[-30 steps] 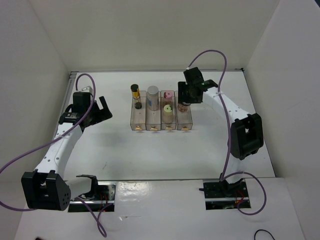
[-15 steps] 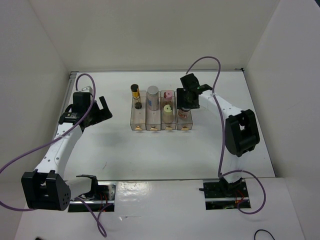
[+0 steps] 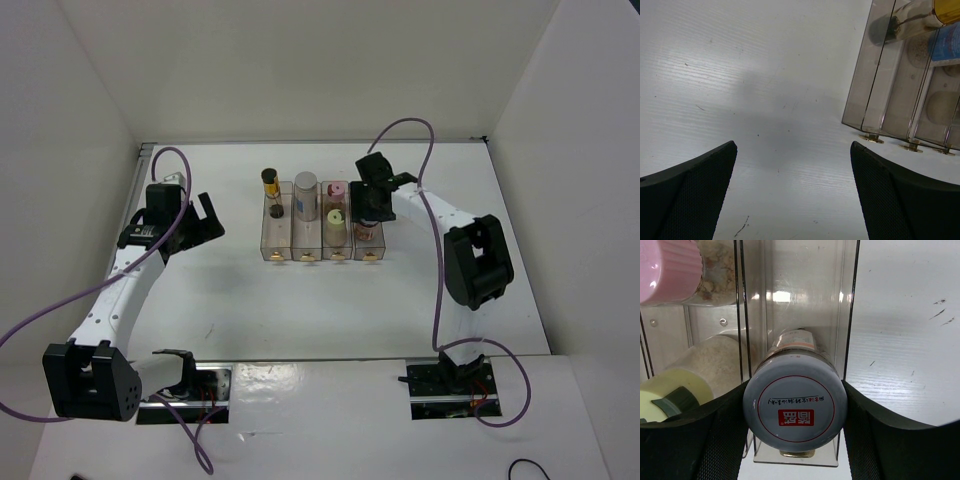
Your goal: Organize the condiment bottles
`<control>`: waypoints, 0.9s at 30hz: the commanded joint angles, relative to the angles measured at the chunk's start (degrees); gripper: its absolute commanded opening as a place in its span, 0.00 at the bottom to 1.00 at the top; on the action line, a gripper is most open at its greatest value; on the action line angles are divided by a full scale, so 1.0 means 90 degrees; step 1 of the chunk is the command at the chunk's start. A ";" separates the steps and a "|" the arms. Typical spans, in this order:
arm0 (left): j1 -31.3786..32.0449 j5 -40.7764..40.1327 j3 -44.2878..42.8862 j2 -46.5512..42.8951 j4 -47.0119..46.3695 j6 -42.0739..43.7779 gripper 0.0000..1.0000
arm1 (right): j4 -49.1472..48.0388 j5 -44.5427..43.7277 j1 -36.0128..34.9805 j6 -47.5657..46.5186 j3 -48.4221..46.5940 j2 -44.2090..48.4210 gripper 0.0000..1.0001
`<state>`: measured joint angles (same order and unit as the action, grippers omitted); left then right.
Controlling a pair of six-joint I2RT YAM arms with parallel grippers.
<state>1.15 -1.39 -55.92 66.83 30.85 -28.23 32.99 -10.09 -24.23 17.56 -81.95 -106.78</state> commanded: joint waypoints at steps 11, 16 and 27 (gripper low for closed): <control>-0.0040 0.0008 0.0022 -0.0091 -0.0029 0.0187 1.00 | -0.0482 -0.0325 -0.0169 0.0324 -0.0074 -0.0049 0.21; -0.0040 0.0008 0.0022 -0.0091 -0.0029 0.0187 1.00 | -0.0424 -0.0325 -0.0228 0.0451 -0.0132 -0.0049 0.21; -0.0040 0.0008 0.0022 -0.0091 -0.0029 0.0187 1.00 | -0.0424 -0.0402 -0.0286 0.0568 -0.0132 -0.0167 0.29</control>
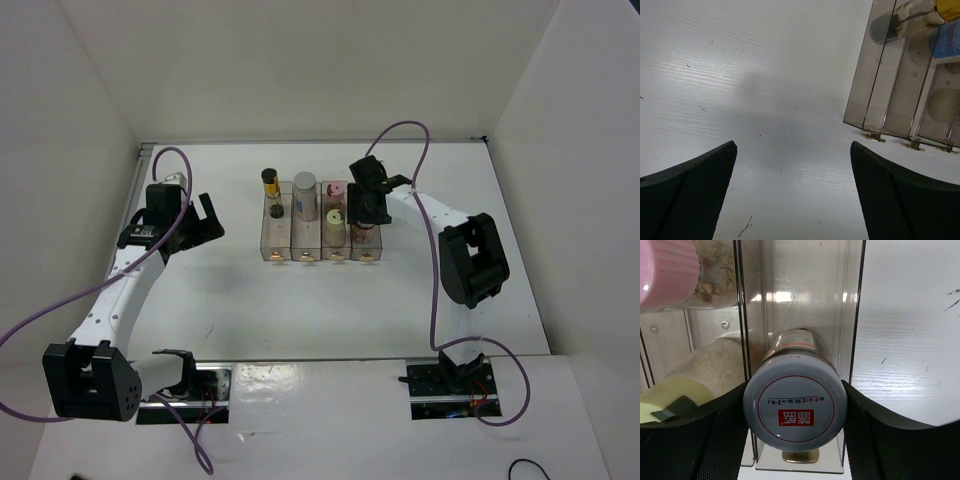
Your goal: Organize the condiment bottles
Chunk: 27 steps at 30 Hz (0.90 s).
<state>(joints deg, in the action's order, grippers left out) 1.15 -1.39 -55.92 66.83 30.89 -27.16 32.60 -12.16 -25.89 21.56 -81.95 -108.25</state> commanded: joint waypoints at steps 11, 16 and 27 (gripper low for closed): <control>-0.0040 0.0008 0.0022 -0.0091 -0.0034 0.0068 1.00 | -0.0321 -0.0289 -0.0102 0.0124 -0.0074 -0.0121 0.51; -0.0040 0.0008 0.0022 -0.0091 -0.0034 0.0068 1.00 | -0.0263 -0.0348 -0.0102 0.0124 -0.0074 -0.0121 0.62; -0.0040 0.0008 0.0022 -0.0091 -0.0034 0.0068 1.00 | -0.0263 -0.0406 -0.0102 0.0124 -0.0074 -0.0180 0.82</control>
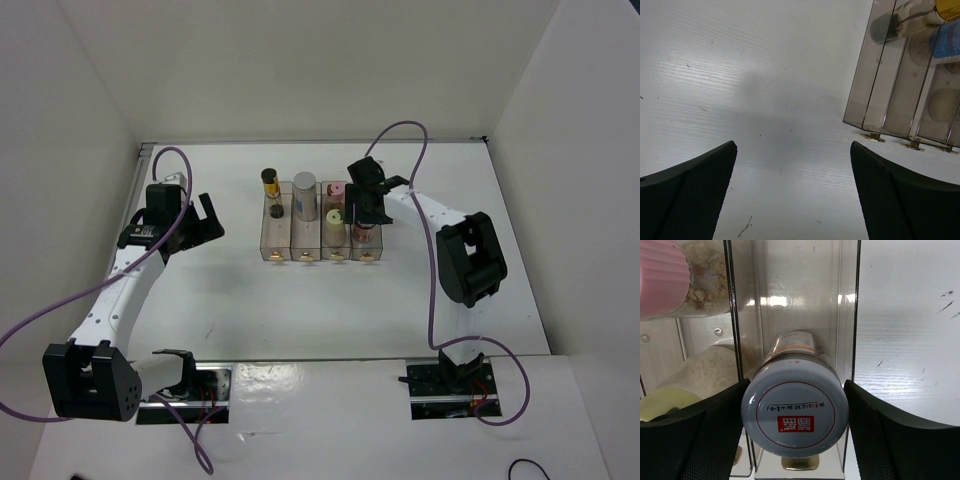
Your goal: Organize the condiment bottles
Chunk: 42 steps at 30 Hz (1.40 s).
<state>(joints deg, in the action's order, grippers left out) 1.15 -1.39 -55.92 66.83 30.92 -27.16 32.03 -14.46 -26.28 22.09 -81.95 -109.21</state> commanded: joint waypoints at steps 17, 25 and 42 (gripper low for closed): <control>-0.0040 0.0008 0.0022 -0.0033 -0.0037 0.0068 1.00 | -0.0073 -0.0151 -0.0058 0.0065 -0.0367 0.0132 0.72; -0.0040 0.0008 0.0022 -0.0033 -0.0037 0.0068 1.00 | -0.0014 -0.0220 -0.0058 0.0007 -0.0425 0.0191 0.58; -0.0040 0.0008 0.0081 -0.0091 -0.0095 0.0068 1.00 | 0.0416 -0.0589 -0.0058 0.0065 -0.0797 0.0718 0.93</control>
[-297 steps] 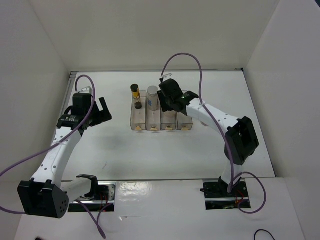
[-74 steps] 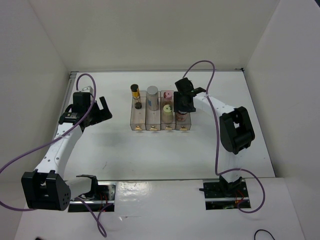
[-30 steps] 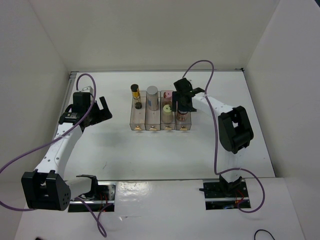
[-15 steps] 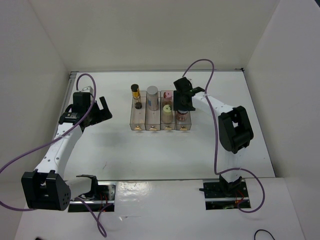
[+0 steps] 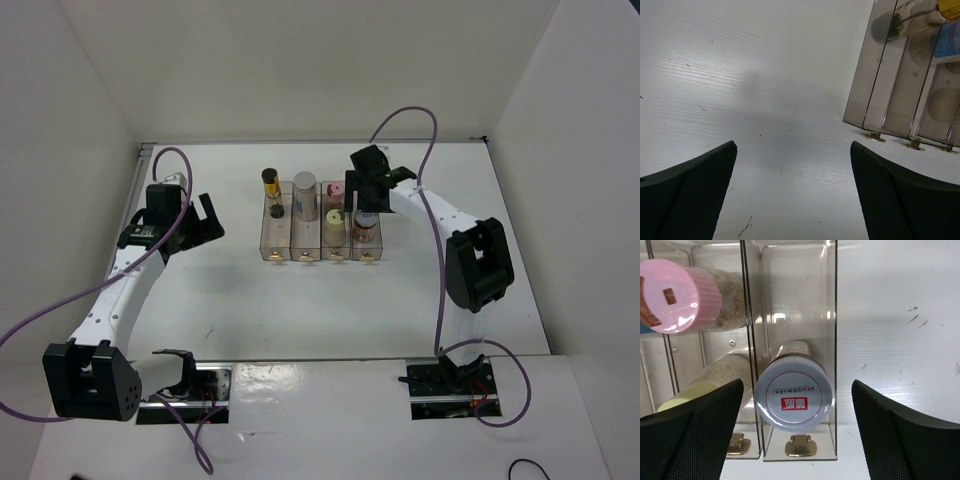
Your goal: Organize the condiment bottles
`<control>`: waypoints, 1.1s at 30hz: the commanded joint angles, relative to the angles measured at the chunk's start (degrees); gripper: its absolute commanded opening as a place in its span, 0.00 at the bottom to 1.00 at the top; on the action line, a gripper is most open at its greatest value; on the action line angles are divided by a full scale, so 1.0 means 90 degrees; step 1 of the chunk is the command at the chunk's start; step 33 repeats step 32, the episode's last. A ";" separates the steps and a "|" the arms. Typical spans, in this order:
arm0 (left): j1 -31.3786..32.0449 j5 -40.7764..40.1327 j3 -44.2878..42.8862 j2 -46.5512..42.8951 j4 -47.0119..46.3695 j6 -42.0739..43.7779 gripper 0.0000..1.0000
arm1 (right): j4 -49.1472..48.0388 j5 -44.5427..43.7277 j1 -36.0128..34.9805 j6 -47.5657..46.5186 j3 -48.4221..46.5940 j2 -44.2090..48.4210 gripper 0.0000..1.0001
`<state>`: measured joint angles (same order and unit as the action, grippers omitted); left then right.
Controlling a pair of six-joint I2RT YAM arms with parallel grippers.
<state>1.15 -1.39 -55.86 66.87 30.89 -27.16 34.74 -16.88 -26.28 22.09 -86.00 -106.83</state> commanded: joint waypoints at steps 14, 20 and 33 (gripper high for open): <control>-0.0040 0.1069 -0.0054 0.0021 -0.0590 0.0136 1.00 | -0.1172 -0.0595 0.0274 -0.0002 0.1623 0.2630 0.99; -0.0040 0.1072 -0.0453 0.0450 -0.0571 0.0234 1.00 | -0.1604 -0.0595 0.0332 0.0065 0.2434 0.3441 0.99; -0.0098 0.0653 -0.1137 0.1349 -0.0386 0.0351 1.00 | -0.1770 -0.0771 0.0459 0.0124 0.3168 0.4486 0.99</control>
